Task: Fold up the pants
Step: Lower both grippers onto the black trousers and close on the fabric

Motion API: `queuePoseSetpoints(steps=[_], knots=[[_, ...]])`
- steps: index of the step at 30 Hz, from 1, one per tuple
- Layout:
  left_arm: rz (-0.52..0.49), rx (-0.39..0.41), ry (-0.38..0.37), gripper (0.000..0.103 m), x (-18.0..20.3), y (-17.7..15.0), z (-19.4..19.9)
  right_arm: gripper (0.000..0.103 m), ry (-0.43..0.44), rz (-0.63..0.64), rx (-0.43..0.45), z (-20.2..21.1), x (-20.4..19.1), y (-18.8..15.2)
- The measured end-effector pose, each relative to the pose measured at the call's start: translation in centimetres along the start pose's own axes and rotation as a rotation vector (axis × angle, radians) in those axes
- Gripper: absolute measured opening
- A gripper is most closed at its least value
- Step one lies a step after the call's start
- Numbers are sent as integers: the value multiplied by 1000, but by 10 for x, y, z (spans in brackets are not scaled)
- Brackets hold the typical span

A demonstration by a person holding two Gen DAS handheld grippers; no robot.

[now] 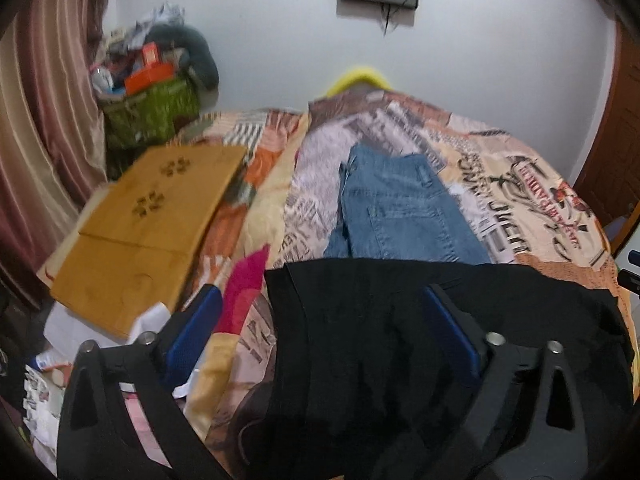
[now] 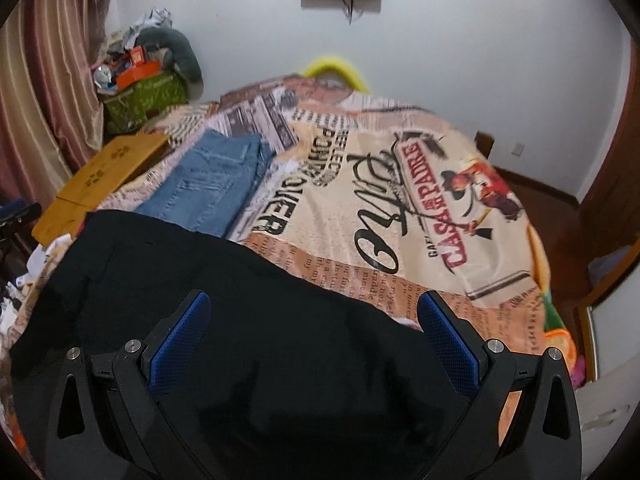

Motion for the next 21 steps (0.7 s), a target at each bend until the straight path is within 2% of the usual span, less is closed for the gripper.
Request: queuePoseSetpoints(steps=[3, 8, 12, 15, 17, 21], knots=[[19, -68, 37, 86, -11, 1, -31, 102, 20, 26, -25, -22, -3, 6], [74, -178, 36, 71, -32, -4, -74, 99, 90, 67, -88, -59, -11, 8], [150, -247, -40, 70, -45, -9, -100, 89, 124, 122, -125, -84, -21, 9], [166, -266, -46, 68, -49, -9, -109, 77, 170, 155, -168, -102, -32, 9], [182, -271, -61, 65, -50, -7, -111, 75, 187, 186, -189, -112, -40, 8], [204, -278, -83, 55, -50, -3, -116, 61, 231, 211, -224, -123, -53, 1]])
Point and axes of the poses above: each gripper's, at about its wrist camera, not at the fingertips, and z roughly against the way its jaws point, x to its right, y to its top, the point moved 2 cm from there along -z, roughly the way its jaws point, and after that the axes turned 14 degrees about -y, right-handed, at the moved point
